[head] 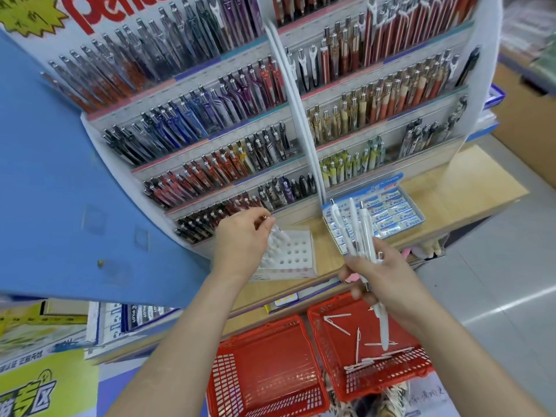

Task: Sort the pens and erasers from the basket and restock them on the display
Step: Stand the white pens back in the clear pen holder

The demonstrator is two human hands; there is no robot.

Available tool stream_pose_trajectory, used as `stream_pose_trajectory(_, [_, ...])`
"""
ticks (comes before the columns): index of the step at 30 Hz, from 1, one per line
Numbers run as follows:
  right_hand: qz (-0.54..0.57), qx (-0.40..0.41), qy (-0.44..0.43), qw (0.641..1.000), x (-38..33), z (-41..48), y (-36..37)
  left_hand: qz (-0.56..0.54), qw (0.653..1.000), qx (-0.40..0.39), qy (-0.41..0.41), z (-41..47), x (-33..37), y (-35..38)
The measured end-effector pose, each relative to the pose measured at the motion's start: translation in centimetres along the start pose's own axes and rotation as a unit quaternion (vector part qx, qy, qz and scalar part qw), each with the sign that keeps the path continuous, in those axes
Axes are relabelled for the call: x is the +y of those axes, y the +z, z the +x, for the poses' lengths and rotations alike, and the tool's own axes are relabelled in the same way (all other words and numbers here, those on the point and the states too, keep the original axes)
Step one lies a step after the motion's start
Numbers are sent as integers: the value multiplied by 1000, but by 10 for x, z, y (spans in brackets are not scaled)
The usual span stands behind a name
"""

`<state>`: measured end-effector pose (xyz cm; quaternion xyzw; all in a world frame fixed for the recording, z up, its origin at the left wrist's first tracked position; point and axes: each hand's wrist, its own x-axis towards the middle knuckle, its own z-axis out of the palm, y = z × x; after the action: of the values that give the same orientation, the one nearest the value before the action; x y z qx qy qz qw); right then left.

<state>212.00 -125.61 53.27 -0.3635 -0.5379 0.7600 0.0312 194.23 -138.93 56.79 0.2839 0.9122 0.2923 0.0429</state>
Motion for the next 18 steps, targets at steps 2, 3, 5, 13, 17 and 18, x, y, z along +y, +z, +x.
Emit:
stream_pose_trajectory(2, [4,1,-5,1000,1,-2,-2,16,1000,-11,-5,2,-2,4])
stream_pose_trajectory(3, [8,4,-7,1000,1,-2,-2,23,1000,-17,-5,3,-3,6])
stream_pose_trajectory(5, [11,10,-8,1000,2,-2,-4,43,999,-30,2,3,-5,8])
stream_pose_trajectory(13, [26,18,-18,999,4,0,-4,95,995,-30,11,12,-11,20])
stream_pose_trajectory(17, [43,17,-20,999,5,1,-2,112,993,-22,5,10,-12,27])
stream_pose_trajectory(18, [45,14,-21,999,5,0,-2,115,993,-26,1,10,-14,28])
